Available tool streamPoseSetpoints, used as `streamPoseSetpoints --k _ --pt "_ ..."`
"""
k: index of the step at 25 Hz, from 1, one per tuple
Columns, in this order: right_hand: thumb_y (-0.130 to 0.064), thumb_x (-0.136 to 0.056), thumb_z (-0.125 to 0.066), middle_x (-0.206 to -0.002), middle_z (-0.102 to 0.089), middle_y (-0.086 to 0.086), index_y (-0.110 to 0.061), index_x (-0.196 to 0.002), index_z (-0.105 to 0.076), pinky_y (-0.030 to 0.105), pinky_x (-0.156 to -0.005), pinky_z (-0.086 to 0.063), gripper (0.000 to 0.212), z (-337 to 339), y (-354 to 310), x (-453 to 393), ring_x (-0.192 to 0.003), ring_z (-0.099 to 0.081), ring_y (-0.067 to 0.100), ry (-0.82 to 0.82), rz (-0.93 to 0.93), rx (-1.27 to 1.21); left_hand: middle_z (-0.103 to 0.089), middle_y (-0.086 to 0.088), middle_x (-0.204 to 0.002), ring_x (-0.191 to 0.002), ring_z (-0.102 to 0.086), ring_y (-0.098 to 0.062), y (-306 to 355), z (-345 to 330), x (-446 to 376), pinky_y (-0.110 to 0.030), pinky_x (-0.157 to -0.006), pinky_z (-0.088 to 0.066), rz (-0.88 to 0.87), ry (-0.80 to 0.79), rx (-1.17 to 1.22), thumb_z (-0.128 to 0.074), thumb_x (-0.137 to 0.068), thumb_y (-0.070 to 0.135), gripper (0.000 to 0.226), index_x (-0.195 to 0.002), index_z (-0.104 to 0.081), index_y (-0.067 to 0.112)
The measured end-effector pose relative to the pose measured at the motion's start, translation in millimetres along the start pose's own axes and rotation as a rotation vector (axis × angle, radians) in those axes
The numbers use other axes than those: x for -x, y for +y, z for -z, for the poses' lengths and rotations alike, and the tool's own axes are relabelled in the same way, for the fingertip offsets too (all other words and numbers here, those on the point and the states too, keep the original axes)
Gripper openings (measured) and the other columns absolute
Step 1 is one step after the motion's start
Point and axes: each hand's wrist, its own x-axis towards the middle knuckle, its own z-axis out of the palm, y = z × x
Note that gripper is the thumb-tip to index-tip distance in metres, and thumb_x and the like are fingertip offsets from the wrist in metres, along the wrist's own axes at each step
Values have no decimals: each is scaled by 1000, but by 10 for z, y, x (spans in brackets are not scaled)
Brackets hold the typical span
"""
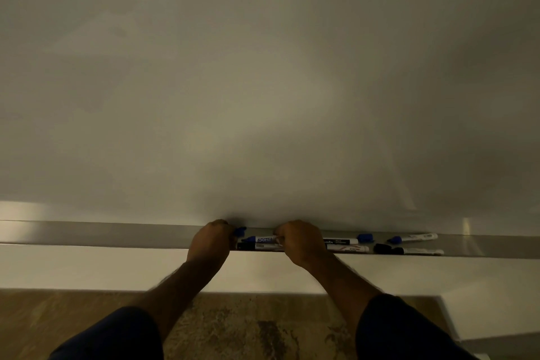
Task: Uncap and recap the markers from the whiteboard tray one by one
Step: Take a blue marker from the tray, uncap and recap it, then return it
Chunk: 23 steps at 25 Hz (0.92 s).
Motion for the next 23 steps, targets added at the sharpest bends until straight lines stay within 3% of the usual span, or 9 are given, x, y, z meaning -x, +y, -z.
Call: streamPoseSetpoints --k 7,10,13,19,23 --pt "-23 -90 -57 -96 -72 11 -17 -97 -70 32 -76 -49 17 17 -13 18 -88 -65 29 29 13 -19 -68 -5 -97 -82 -60 -17 -25 41 86 -22 -67 -41 -5 90 91 -57 -89 20 14 -97 -68 17" --pt "-20 -89 -56 -83 -73 7 -15 -83 -69 28 -67 -40 15 112 -14 93 -79 -65 26 123 63 -8 -68 -4 -103 -86 -61 -18 -27 96 181 -24 -72 -47 -78 181 163 -63 -87 25 28 -112 -64 15" --pt "-18 -89 -53 -80 -71 6 -16 -83 -67 31 -73 -37 15 242 -12 141 -77 -62 27 203 104 -12 -65 -6 -107 -85 -60 -17 -19 187 229 -24 -75 -49 -140 243 174 -66 -85 22 41 -123 -58 11" --pt "-21 -92 -54 -85 -63 1 -19 -91 -66 35 -76 -31 12 788 94 469 -86 -52 21 436 149 14 -63 -3 -92 -68 -54 -10 213 674 360 -10 -61 -36 -223 380 220 -74 -75 11 30 -105 -69 11" --pt "-22 -86 -64 -90 -60 -1 -20 -92 -64 33 -75 -29 6 1226 180 768 -89 -50 19 580 174 -14 -68 3 -86 -64 -59 -7 484 1101 472 -12 -59 -42 -188 409 316 -75 -72 10 24 -95 -71 17"
